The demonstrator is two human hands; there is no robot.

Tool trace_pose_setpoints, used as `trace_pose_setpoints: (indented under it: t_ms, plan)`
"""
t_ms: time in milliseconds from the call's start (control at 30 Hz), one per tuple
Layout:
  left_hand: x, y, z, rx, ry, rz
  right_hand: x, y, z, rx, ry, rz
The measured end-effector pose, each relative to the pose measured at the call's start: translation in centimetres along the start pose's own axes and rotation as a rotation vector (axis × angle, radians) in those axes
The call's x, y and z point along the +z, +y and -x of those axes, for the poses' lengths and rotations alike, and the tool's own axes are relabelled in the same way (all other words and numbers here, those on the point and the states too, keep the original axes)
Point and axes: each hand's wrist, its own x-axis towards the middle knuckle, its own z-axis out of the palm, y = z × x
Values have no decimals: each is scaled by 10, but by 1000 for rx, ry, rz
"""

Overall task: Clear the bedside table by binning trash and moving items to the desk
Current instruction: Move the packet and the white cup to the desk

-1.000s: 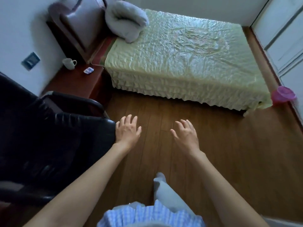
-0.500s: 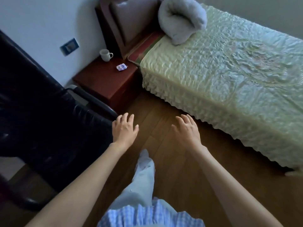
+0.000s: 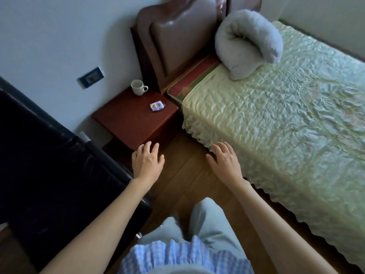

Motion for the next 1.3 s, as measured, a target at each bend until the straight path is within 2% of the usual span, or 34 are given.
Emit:
trace_pose_setpoints:
  t_ms: [300,500,600,833,1100,1300]
  plan:
    - [8,41,-125,-141,40,10,-39,44,-183,-177,-61,60]
    - [6,62,-184,-316,88,36,-60,37,-288,-359,-178,77]
    - [9,62,-200,-425,60,56,-58,27,-331,-436,-205,87]
    - [23,27,-223,-635,59,103,-15,-23,-412,-584,-308,56]
    - [36,-39,-276,-744,13,98,44,-93,-487,-658,-319,14]
    - [57,-62,-313,-809,-9,145,90,-113,-532,-721,-353,39]
